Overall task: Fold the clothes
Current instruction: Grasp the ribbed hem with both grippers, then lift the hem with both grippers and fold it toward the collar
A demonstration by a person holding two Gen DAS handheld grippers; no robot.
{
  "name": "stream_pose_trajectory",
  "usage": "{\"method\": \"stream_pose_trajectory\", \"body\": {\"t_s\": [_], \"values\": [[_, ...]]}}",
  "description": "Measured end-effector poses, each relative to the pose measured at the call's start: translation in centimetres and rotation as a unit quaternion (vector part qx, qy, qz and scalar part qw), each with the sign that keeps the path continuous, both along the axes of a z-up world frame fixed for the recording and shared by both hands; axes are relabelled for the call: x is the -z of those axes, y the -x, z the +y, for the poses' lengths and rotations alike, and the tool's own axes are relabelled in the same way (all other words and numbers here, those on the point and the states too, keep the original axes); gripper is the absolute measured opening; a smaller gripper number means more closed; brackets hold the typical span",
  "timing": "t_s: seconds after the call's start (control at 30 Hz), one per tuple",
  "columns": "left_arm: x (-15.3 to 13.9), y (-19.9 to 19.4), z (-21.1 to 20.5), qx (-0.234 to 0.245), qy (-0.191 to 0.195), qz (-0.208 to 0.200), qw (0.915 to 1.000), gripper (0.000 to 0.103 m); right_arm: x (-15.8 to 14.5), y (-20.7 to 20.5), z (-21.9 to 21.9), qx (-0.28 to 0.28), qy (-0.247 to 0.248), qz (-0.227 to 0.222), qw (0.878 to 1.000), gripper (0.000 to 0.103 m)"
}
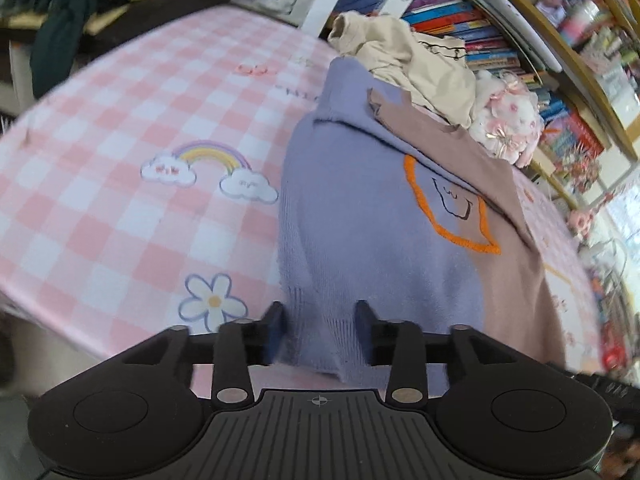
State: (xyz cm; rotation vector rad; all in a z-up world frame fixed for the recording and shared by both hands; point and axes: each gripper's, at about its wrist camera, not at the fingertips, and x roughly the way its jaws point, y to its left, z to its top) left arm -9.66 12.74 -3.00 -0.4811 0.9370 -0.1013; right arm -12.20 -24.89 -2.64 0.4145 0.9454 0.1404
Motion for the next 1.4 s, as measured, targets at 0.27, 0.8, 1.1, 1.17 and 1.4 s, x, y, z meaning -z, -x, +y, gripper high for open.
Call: {"method": "stream_pose_trajectory", "body": {"t_s": [0.27,0.8,1.1,1.17,1.4], "values": [[0.6,-0.6,0.2,-0.001,0.034,0.003,0.9994,0.044,1.0,-0.8,-0.9,0.023,-0.033,-0.009,0.999,0.036],[1.1,-1.4,0.7,-0.012,0.065,0.002,0.9978,0.044,2.4,-5.2,-6.0,0.099,-0.228,0.005,0.969,0.043],[1.2,-1.6,0.8,-0.017,0.066,0.002,0.9977,0.044,1.8,-4.4,-6.4,0.074,-0.178,0.040,0.980,0.016],[1.2,-1.6,0.9,-0.018,0.068,0.001,0.9975,0.043,1.6,-3.8,-6.8,0.075,-0.158,0.041,0.984,0.009],[1.0,-1.9,0.6,-0.011,0.037,0.000,0.9993,0.026,0.5,-2.9,-5.3,0.042,-0.002,0.012,0.999,0.007]]}}
